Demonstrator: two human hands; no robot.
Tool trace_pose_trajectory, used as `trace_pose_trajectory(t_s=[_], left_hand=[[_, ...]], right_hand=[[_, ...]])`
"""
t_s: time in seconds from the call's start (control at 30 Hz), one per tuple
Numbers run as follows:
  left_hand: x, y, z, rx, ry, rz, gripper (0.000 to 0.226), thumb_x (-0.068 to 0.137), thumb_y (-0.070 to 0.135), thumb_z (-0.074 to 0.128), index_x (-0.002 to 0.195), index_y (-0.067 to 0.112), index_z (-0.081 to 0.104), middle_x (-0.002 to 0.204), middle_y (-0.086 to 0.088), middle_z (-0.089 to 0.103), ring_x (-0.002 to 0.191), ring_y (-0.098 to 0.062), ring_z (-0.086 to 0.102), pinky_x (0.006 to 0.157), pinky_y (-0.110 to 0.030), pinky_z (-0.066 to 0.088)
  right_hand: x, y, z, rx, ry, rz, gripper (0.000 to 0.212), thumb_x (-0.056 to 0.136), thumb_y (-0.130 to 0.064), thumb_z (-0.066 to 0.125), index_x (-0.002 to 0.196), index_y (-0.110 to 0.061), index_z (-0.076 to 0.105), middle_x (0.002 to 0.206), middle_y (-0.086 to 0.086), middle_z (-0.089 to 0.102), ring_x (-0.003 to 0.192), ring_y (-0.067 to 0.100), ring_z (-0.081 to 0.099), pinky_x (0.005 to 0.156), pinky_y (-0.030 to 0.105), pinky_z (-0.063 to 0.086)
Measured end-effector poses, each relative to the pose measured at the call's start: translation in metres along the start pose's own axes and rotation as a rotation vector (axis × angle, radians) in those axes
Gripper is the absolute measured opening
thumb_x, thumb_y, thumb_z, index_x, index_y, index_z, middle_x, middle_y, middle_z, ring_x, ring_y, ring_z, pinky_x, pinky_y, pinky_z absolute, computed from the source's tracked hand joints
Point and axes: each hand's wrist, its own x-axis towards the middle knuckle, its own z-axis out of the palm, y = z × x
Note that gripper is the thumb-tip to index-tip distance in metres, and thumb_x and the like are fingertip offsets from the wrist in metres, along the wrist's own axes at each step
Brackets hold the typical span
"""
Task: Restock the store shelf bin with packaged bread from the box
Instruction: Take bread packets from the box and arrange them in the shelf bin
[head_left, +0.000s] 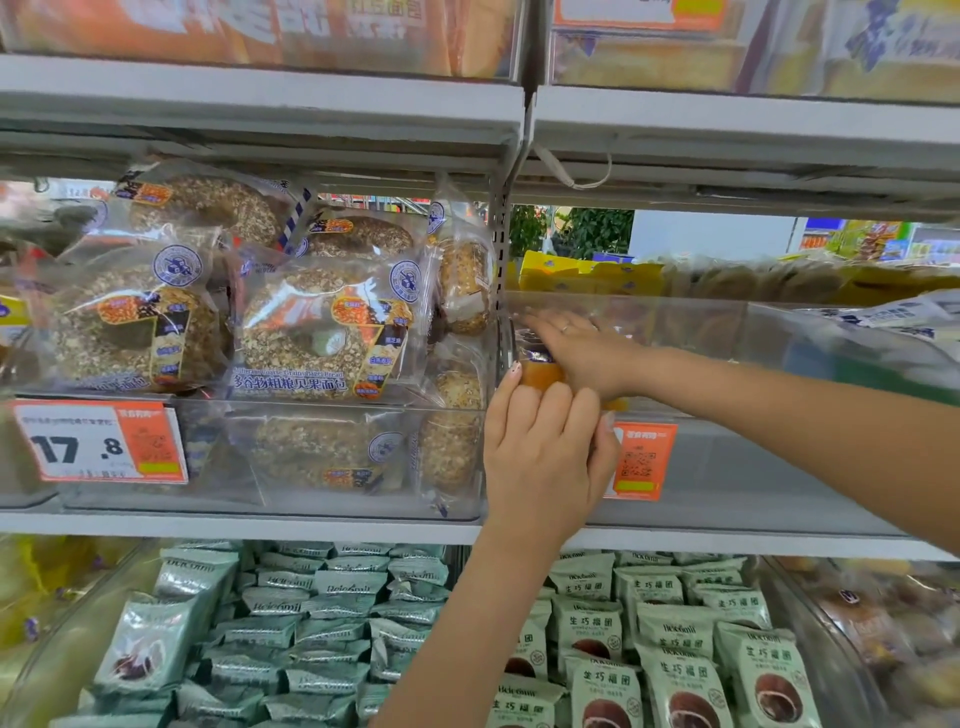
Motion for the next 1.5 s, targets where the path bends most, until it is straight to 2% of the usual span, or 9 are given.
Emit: trace_pose_trajectory(t_s=[0.13, 0.27, 0.37, 0.5, 0.67, 0.97, 1.2, 1.33, 1.5], left_hand=[[0.004, -0.002, -0.012, -0.010, -0.127, 0.054, 0.033, 0.098, 0.024, 0.035, 0.074, 0.012, 0.055, 0.069, -0.002, 0.050, 0.071, -0.021, 0.044, 0.109, -0.036, 0.033], [-0.004, -0.004, -0.038, -0.047, -0.264, 0.129, 0.031, 0.097, 0.018, 0.037, 0.104, 0.003, 0.064, 0.100, -0.012, 0.063, 0.099, -0.029, 0.053, 0.113, -0.044, 0.026], [-0.051, 0.002, -0.073, -0.177, -0.239, 0.214, 0.033, 0.094, 0.010, 0.038, 0.121, -0.001, 0.054, 0.122, -0.021, 0.053, 0.115, -0.034, 0.046, 0.113, -0.048, 0.025], [-0.147, 0.021, -0.124, -0.207, -0.372, 0.216, 0.017, 0.088, 0.011, 0.045, 0.104, 0.008, 0.049, 0.110, -0.013, 0.046, 0.097, -0.031, 0.047, 0.089, -0.045, 0.040], [-0.279, 0.034, -0.185, -0.239, -0.888, 0.039, 0.011, 0.084, 0.017, 0.043, 0.091, 0.010, 0.049, 0.089, -0.009, 0.052, 0.075, -0.027, 0.049, 0.064, -0.036, 0.041], [-0.358, 0.023, -0.244, -0.278, -1.918, -0.547, 0.016, 0.096, 0.014, 0.045, 0.092, 0.012, 0.060, 0.101, -0.007, 0.062, 0.093, -0.024, 0.059, 0.080, -0.038, 0.049], [-0.350, 0.017, -0.253, -0.305, -1.942, -0.616, 0.025, 0.101, 0.024, 0.043, 0.111, 0.012, 0.063, 0.110, -0.002, 0.062, 0.085, -0.011, 0.053, 0.070, -0.023, 0.039], [-0.340, 0.022, -0.250, -0.398, -1.960, -0.803, 0.039, 0.102, 0.039, 0.035, 0.105, 0.013, 0.065, 0.104, -0.004, 0.062, 0.095, -0.018, 0.057, 0.075, -0.026, 0.040], [-0.321, 0.027, -0.240, -0.508, -1.580, -1.604, 0.049, 0.099, 0.052, 0.031, 0.121, 0.015, 0.054, 0.111, -0.001, 0.058, 0.100, -0.018, 0.058, 0.084, -0.035, 0.047]], right_hand=[[-0.041, -0.002, -0.025, 0.308, 0.295, 0.046, 0.092, 0.079, -0.038, 0.071, 0.149, -0.028, 0.013, 0.156, 0.003, 0.022, 0.142, 0.027, 0.024, 0.112, 0.051, 0.026], [-0.121, -0.029, -0.027, 0.536, 0.779, 0.066, 0.053, 0.085, -0.018, 0.059, 0.134, -0.016, 0.040, 0.126, 0.002, 0.052, 0.115, 0.016, 0.049, 0.097, 0.029, 0.040], [-0.193, -0.063, 0.010, 0.558, 0.875, 0.041, 0.033, 0.088, -0.013, 0.052, 0.121, -0.008, 0.049, 0.107, -0.005, 0.053, 0.099, 0.006, 0.049, 0.088, 0.017, 0.038], [-0.279, -0.105, 0.106, 0.574, 0.637, 0.075, 0.032, 0.087, -0.024, 0.046, 0.117, -0.015, 0.052, 0.108, 0.000, 0.057, 0.099, 0.014, 0.053, 0.087, 0.025, 0.041], [-0.371, -0.156, 0.223, 0.573, 0.086, 0.196, 0.031, 0.092, -0.026, 0.052, 0.123, -0.021, 0.053, 0.117, -0.003, 0.058, 0.106, 0.016, 0.055, 0.092, 0.032, 0.045], [-0.421, -0.242, 0.283, 0.983, -1.007, 0.125, 0.051, 0.088, -0.045, 0.060, 0.131, -0.020, 0.049, 0.130, -0.001, 0.055, 0.110, 0.014, 0.053, 0.083, 0.020, 0.045], [-0.431, -0.278, 0.313, 0.662, -0.813, 0.000, 0.036, 0.100, -0.018, 0.041, 0.135, -0.014, 0.048, 0.139, 0.010, 0.049, 0.126, 0.029, 0.045, 0.105, 0.036, 0.036], [-0.430, -0.259, 0.313, 0.780, -0.693, 0.175, 0.021, 0.099, -0.016, 0.043, 0.095, -0.018, 0.063, 0.085, -0.008, 0.060, 0.087, 0.012, 0.058, 0.072, 0.021, 0.043], [-0.435, -0.211, 0.276, 0.992, -0.379, 0.488, 0.031, 0.097, -0.027, 0.049, 0.077, -0.006, 0.061, 0.070, 0.007, 0.059, 0.066, 0.018, 0.063, 0.064, 0.034, 0.056]])
